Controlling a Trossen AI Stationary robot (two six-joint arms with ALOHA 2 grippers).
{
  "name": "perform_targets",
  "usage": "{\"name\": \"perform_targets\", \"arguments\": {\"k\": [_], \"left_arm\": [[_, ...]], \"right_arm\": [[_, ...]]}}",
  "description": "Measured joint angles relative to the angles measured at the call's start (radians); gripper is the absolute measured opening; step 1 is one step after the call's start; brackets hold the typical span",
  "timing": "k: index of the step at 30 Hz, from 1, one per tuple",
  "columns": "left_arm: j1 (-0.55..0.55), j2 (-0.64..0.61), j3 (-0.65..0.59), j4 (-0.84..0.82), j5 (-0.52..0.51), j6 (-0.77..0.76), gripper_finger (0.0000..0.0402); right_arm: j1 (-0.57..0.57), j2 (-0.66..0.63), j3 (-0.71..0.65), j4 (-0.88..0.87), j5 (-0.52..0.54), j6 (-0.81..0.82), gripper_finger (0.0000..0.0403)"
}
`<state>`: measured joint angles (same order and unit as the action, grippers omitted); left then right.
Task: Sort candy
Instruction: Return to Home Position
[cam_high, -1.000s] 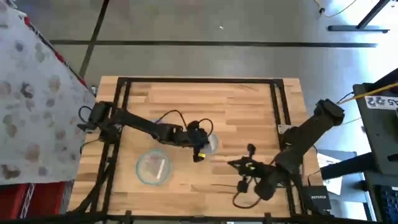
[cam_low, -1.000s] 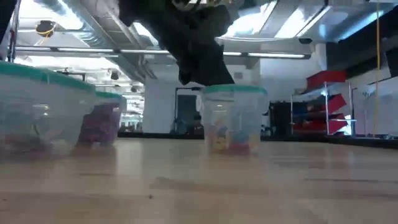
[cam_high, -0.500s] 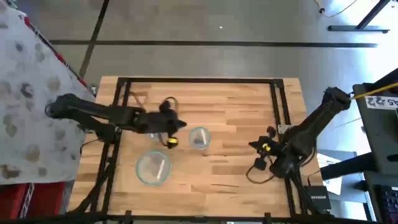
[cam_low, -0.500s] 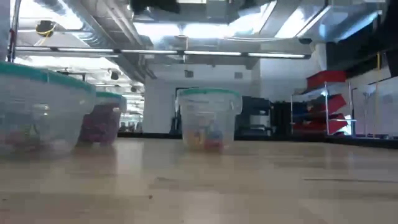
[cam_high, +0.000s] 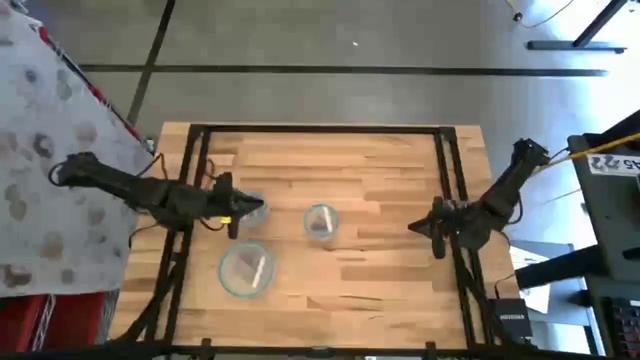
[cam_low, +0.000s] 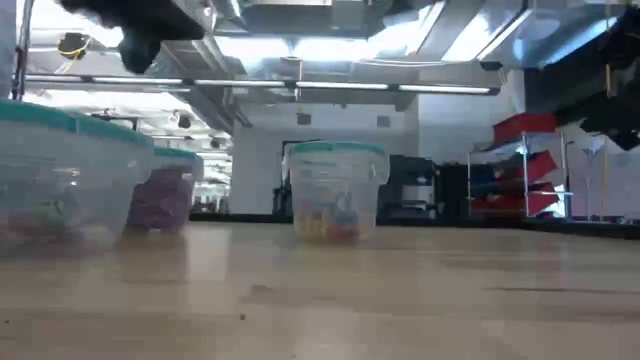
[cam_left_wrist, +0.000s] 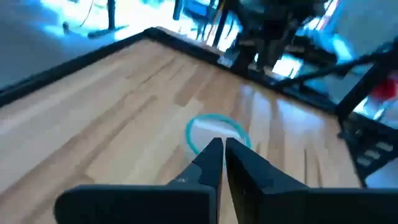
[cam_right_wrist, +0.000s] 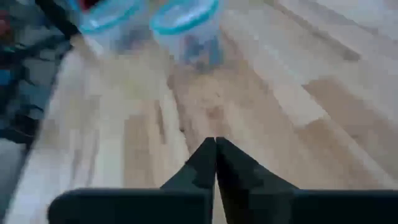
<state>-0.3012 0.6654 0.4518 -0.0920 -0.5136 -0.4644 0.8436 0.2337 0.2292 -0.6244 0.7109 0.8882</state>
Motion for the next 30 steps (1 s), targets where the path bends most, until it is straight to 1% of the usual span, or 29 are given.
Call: {"name": "perform_targets", "arguments": {"k": [3,6,7,9,11,18,19,21,25,28,30], "left_arm": [[0.0,-0.063,-0.106,0.091,0.008,0.0,0.0003],[0.005,-0.124,-0.202,0.219,0.057,0.024,0.0003],[0.008,-0.144,-0.233,0.251,0.078,0.029,0.0003],[0.014,-0.186,-0.289,0.319,0.117,0.038,0.0003],[0.023,-0.222,-0.335,0.365,0.153,0.049,0.0003],[0.061,-0.377,-0.435,0.372,0.302,0.096,0.0003],[0.065,-0.401,-0.443,0.354,0.316,0.102,0.0003],[0.071,-0.446,-0.442,0.306,0.327,0.112,0.0003],[0.075,-0.529,-0.442,0.235,0.328,0.156,0.0003],[0.075,-0.589,-0.442,0.184,0.328,0.185,0.0003],[0.075,-0.626,-0.442,0.142,0.327,0.187,0.0003]], "right_arm": [[0.0,-0.125,-0.059,0.063,-0.026,-0.064,0.0],[0.0,-0.215,-0.066,0.13,-0.042,-0.194,0.0],[0.0,-0.234,-0.066,0.157,-0.046,-0.239,0.0],[-0.007,-0.231,-0.06,0.213,-0.044,-0.316,0.0],[-0.018,-0.232,-0.061,0.243,-0.055,-0.353,0.0],[-0.073,-0.232,-0.061,0.255,-0.116,-0.377,0.0],[-0.076,-0.232,-0.061,0.256,-0.124,-0.388,0.0],[-0.08,-0.232,-0.061,0.259,-0.127,-0.4,0.0],[-0.08,-0.232,-0.076,0.282,-0.097,-0.407,0.0],[-0.08,-0.232,-0.129,0.353,-0.094,-0.425,0.0],[-0.079,-0.227,-0.14,0.405,-0.113,-0.445,0.0]]}}
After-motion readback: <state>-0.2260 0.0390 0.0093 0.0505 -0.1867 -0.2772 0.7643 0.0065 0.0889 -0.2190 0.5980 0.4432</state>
